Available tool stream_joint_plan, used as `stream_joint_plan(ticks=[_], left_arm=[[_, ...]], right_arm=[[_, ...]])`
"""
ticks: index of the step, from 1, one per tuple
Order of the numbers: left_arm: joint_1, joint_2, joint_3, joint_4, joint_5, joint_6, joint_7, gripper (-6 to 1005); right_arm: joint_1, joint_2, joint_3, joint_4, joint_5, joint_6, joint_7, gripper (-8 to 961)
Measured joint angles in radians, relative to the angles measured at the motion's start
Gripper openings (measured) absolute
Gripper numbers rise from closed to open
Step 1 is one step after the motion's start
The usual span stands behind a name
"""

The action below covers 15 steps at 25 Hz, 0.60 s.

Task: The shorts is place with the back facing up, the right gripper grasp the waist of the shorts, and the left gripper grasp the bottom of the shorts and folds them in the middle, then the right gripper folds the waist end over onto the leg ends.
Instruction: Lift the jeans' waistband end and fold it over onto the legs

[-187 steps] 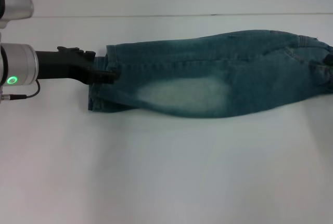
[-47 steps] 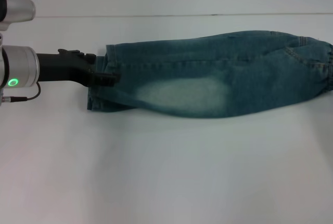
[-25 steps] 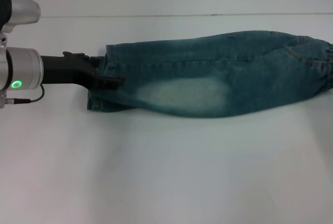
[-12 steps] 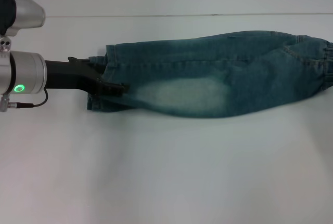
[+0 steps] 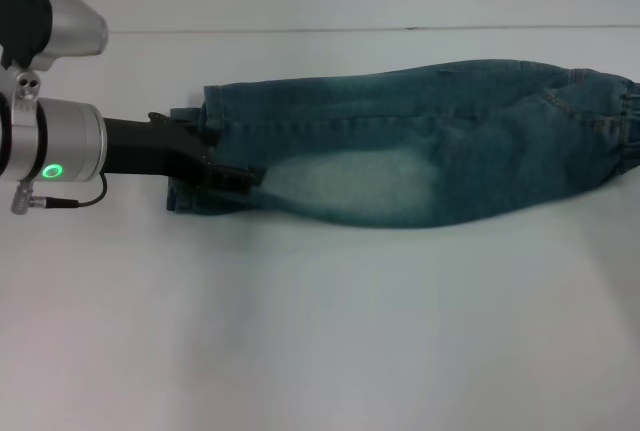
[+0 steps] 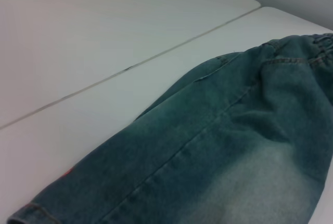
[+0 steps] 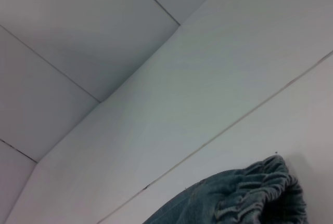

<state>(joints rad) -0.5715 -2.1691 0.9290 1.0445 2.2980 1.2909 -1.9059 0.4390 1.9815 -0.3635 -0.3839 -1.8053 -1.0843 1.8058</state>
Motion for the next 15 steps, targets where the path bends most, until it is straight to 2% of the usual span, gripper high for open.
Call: stream_joint_plan(ticks=[15], left_arm=[[-0.005, 0.000, 0.012, 0.053, -0.078, 0.073, -0.014, 918]], right_arm=[[0.000, -0.001, 0.003, -0.004, 0.022, -0.031, -0.008, 58]])
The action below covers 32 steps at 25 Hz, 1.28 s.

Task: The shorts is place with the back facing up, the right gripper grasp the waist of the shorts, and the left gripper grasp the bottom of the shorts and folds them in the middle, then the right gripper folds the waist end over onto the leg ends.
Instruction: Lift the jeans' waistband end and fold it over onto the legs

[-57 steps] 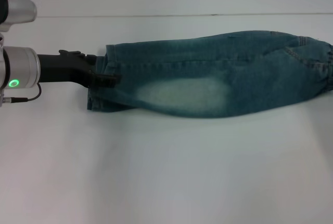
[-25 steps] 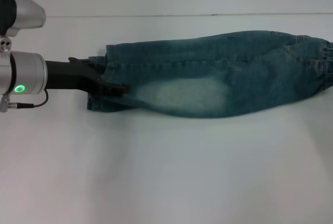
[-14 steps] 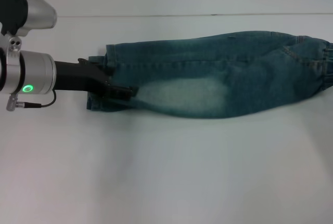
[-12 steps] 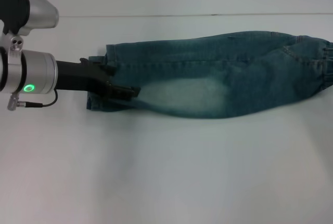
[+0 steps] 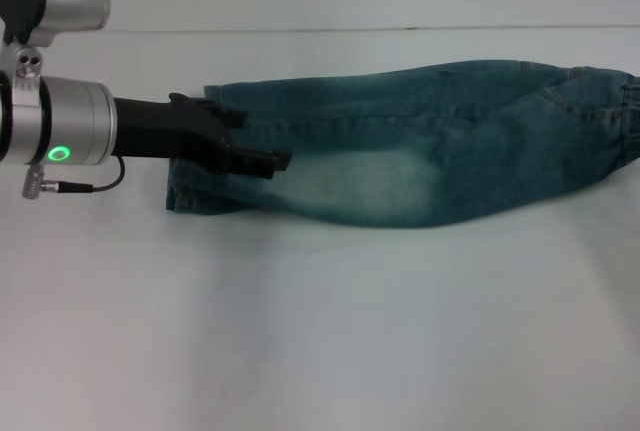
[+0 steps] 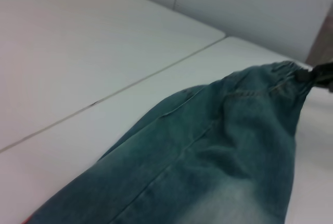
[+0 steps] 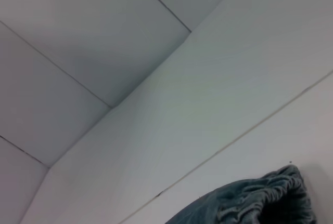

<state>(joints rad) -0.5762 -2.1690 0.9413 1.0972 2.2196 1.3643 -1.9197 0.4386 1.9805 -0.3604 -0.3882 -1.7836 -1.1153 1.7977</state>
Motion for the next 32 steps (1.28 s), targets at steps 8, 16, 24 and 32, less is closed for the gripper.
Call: stream_joint_plan(ticks=[8, 16, 24, 32], left_arm=[[-0.002, 0.001, -0.008, -0.007, -0.026, -0.025, -0.083, 919], [0.011, 0.000, -0.030, -0.014, -0.093, -0.020, -0.146, 586], [0.002, -0.002, 0.019, -0.092, -0.159, -0.020, -0.167, 283], [-0.004, -0.003, 0.048, -0.180, -0.263, -0.077, -0.144, 63]], right_arm=[[-0.002, 0.001, 0.000, 0.000, 0.001, -0.023, -0.004, 61], [0.000, 0.001, 0.000, 0.000, 0.003, -0.028, -0.014, 69], [0.009, 0.001, 0.000, -0.005, 0.004, -0.036, -0.011, 76], [0.024, 0.001, -0.002, -0.025, 0.004, -0.059, -0.005, 83]])
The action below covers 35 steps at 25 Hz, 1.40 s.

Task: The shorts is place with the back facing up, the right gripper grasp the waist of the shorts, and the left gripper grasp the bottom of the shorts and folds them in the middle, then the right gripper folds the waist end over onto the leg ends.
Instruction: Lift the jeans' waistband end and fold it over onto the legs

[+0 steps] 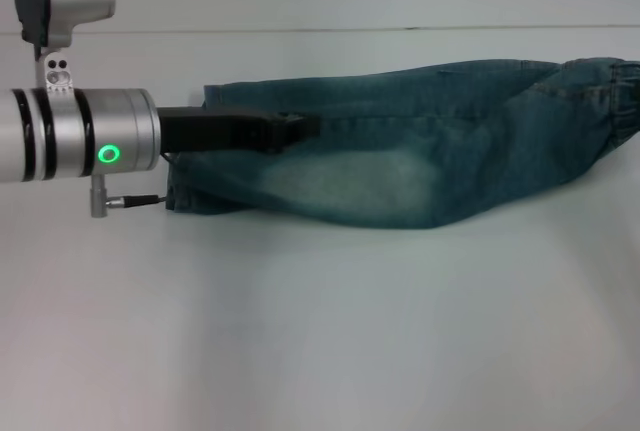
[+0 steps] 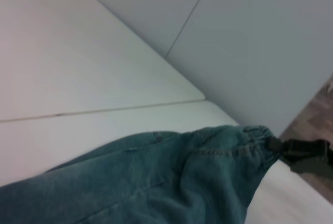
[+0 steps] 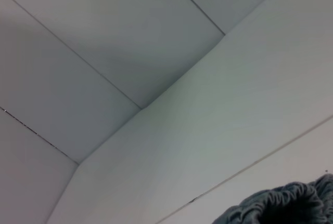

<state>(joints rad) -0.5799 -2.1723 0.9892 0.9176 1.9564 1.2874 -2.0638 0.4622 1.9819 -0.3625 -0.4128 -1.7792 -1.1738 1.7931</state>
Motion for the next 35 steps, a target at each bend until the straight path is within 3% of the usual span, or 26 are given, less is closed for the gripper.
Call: stream_joint_plan(ticks=[8, 19, 30, 35], left_arm=[[-0.041, 0.000, 0.053, -0.126, -0.107, -0.115, 0.060, 66], [-0.050, 0.000, 0.091, -0.151, -0.160, -0.315, 0.101, 63], [-0.059, -0.003, 0.235, -0.194, -0.229, -0.475, 0.112, 62], [-0.063, -0.003, 0.244, -0.202, -0.236, -0.490, 0.120, 62]], right_arm=[[0.018, -0.004, -0.008, 0.000, -0.002, -0.014, 0.005, 90], [0.046, 0.000, -0.047, -0.051, -0.011, -0.045, 0.049, 100], [0.077, 0.002, -0.061, -0.056, -0.009, -0.060, 0.058, 110], [0.101, 0.017, -0.076, -0.091, -0.011, -0.065, 0.075, 115]])
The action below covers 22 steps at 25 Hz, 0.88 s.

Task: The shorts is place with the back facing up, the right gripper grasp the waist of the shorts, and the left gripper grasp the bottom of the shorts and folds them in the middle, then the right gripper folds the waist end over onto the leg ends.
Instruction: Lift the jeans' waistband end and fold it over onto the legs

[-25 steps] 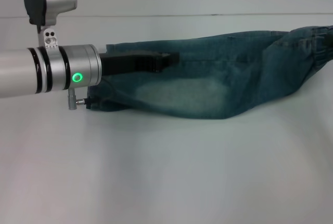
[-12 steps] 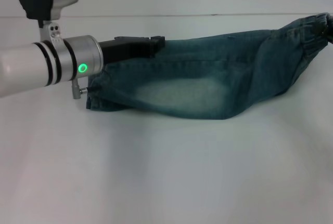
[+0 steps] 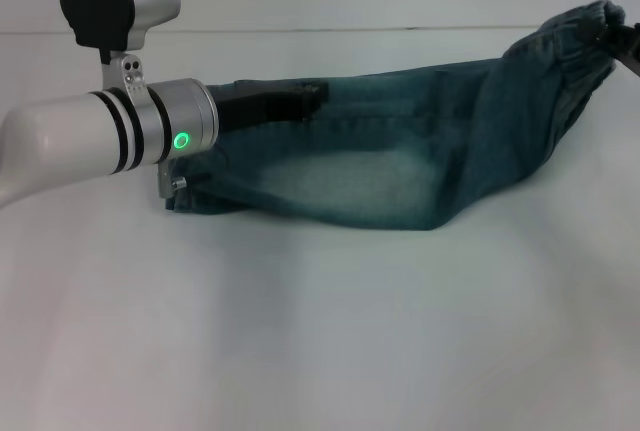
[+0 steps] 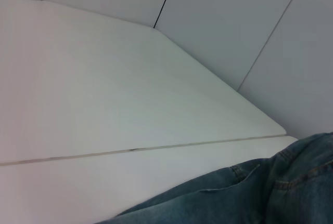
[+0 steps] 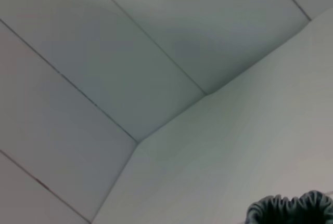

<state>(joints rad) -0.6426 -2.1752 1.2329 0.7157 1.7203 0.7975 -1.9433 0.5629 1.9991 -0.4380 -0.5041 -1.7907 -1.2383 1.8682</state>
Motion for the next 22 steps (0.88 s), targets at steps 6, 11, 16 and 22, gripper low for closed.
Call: stream_joint_plan(ticks=[6, 11, 16, 22], left_arm=[[-0.009, 0.000, 0.009, -0.034, -0.019, -0.017, 0.022, 63], [-0.019, 0.000, 0.014, -0.052, -0.026, -0.024, 0.036, 63], [-0.024, 0.000, 0.014, -0.061, -0.027, -0.025, 0.045, 62], [-0.034, 0.000, 0.015, -0.081, -0.028, -0.025, 0.053, 62]], right_arm=[[0.024, 0.021, -0.033, -0.049, 0.001, 0.000, 0.022, 120], [0.044, 0.031, -0.059, -0.052, 0.005, -0.018, 0.027, 124], [0.066, 0.038, -0.085, -0.055, 0.006, -0.029, 0.028, 129], [0.105, 0.055, -0.123, -0.065, 0.006, -0.037, 0.032, 134]])
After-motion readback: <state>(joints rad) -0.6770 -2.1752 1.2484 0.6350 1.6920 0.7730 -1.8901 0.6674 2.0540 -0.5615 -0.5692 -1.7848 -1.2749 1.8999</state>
